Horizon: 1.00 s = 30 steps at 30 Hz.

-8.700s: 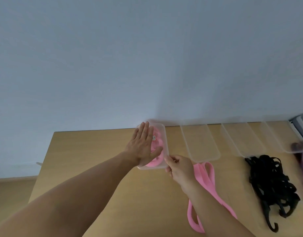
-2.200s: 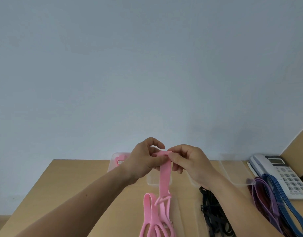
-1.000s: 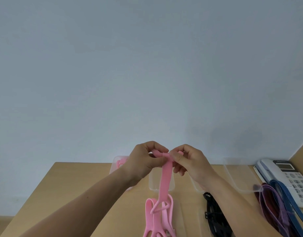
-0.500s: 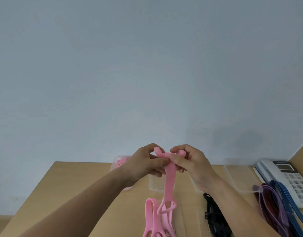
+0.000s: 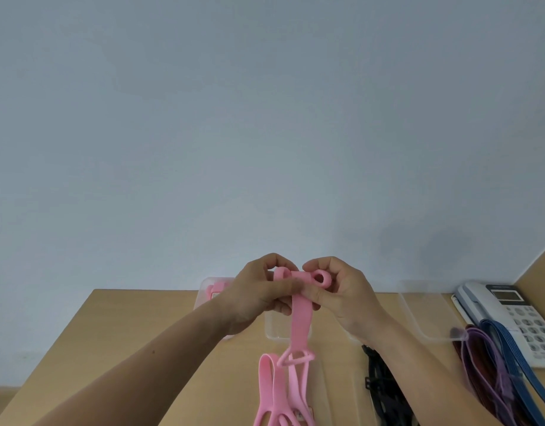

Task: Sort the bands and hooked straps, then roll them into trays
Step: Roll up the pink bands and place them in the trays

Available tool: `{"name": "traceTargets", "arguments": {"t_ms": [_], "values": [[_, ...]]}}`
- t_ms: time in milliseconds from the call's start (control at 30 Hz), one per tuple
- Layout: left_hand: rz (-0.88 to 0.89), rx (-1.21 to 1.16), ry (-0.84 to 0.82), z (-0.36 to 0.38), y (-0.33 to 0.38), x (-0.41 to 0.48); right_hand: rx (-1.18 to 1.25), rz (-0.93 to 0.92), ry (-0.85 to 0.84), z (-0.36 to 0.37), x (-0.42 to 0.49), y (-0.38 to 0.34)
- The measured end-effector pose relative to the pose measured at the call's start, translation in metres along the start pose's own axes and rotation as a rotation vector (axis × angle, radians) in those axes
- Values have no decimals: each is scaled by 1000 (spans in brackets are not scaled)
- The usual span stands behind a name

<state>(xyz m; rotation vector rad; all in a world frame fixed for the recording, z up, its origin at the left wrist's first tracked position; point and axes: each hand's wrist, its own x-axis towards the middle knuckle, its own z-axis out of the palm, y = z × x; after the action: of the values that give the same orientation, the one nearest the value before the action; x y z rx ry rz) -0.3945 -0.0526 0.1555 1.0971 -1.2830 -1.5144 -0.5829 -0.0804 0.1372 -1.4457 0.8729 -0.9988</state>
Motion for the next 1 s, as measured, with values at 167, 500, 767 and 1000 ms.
{"name": "traceTargets", "arguments": {"t_ms": [167,500,767,1000], "values": [[94,17,77,-4,-3,1,13,1,53,2,4,0],[198,105,142,2,-10,4,-82,51,-5,4,10,-9],[4,96,59,-1,-7,1,-140,-42,19,4,11,-7],[-60,-3,44,-3,-3,-2,-112,-37,-22,4,5,-3]]}}
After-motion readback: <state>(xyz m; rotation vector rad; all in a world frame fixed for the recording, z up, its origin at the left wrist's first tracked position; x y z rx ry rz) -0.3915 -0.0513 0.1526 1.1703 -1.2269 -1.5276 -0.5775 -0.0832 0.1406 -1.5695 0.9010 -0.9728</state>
